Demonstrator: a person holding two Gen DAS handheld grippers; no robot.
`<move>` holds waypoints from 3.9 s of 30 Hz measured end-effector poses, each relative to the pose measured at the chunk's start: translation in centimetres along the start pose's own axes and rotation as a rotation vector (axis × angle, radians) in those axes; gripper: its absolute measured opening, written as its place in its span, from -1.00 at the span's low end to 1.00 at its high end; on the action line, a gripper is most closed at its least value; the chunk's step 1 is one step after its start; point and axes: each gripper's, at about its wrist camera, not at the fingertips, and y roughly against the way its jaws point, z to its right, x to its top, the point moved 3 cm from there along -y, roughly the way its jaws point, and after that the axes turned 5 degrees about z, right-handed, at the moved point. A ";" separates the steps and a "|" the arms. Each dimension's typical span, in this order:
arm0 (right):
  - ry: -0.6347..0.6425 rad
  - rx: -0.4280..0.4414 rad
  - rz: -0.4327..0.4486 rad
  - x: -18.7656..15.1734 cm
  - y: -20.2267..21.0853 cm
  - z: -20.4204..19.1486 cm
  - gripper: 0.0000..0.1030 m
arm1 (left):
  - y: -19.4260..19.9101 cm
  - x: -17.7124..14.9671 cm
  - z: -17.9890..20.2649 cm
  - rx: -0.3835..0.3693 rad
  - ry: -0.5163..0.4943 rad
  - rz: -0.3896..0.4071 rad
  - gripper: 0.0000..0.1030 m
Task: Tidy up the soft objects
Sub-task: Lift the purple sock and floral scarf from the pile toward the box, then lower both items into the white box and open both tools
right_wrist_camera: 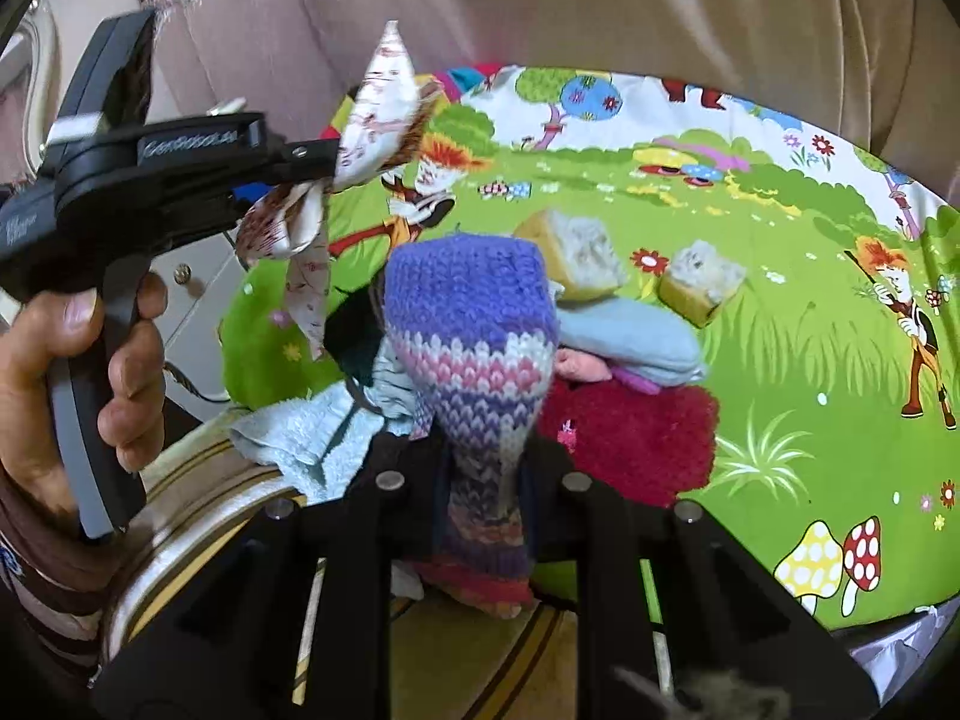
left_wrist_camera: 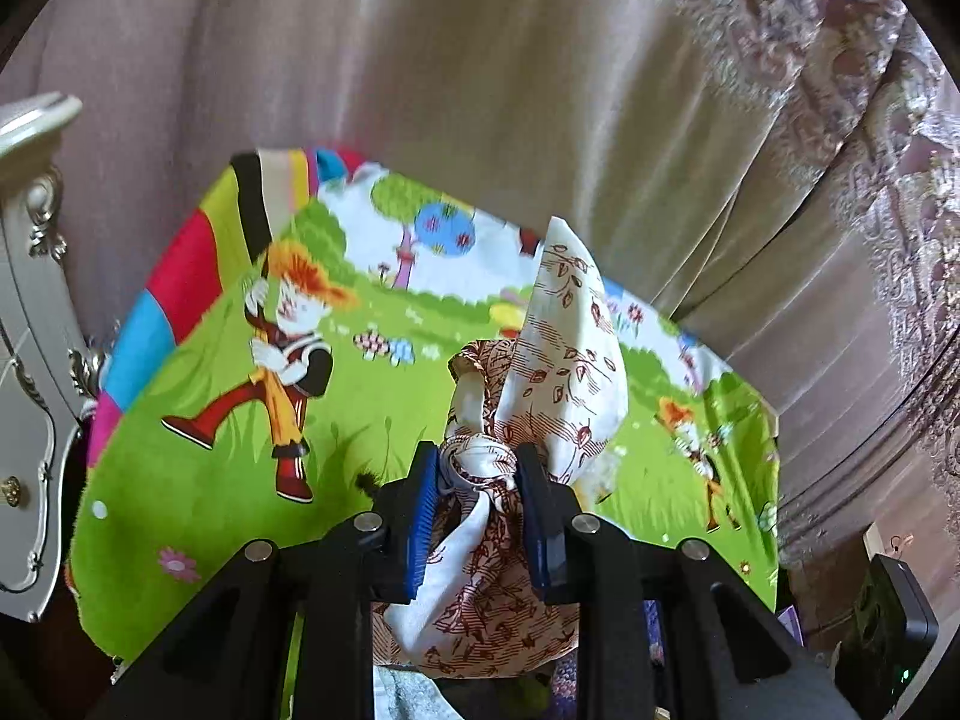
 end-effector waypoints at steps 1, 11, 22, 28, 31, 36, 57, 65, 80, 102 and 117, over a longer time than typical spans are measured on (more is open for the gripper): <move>-0.007 0.011 0.003 0.0 0.3 0.1 -0.57 | 0.3 0.0 0.1 -0.004 0.002 0.007 -0.48; -0.113 0.051 -0.028 -1.1 2.0 2.4 -0.51 | 3.8 -1.9 1.8 -0.072 0.024 0.023 -0.48; -0.207 0.010 -0.122 -4.8 1.4 5.4 -0.01 | 4.6 -6.4 3.3 -0.097 0.042 -0.050 -0.48; -0.198 0.030 -0.104 -5.4 1.3 5.5 -0.38 | 4.9 -7.8 3.9 -0.111 0.056 -0.073 -0.48; -0.194 0.027 -0.091 -5.4 1.6 5.5 -0.61 | 5.4 -8.0 4.2 -0.115 0.053 -0.069 -0.48; -0.196 0.007 -0.036 -5.2 3.1 5.8 -0.73 | 6.3 -7.9 5.0 -0.126 0.033 -0.050 -0.48; -0.283 -0.060 0.056 -7.7 10.7 9.7 -0.85 | 7.0 -8.8 9.8 -0.205 -0.021 -0.077 -0.48; -0.399 -0.095 0.007 -9.8 12.3 13.4 -0.70 | 6.2 -10.0 11.5 -0.230 -0.043 -0.110 -0.48; -0.473 -0.131 -0.228 -9.7 3.3 13.6 0.20 | 5.5 -11.1 13.6 -0.274 -0.073 -0.148 -0.48; -0.437 -0.510 0.139 -13.3 22.2 19.9 -0.54 | 3.5 -17.8 27.5 -0.555 -0.169 -0.356 -0.48; -0.601 -0.707 0.154 -19.7 28.8 26.8 -0.14 | 2.1 -25.9 36.7 -0.637 -0.313 -0.527 0.09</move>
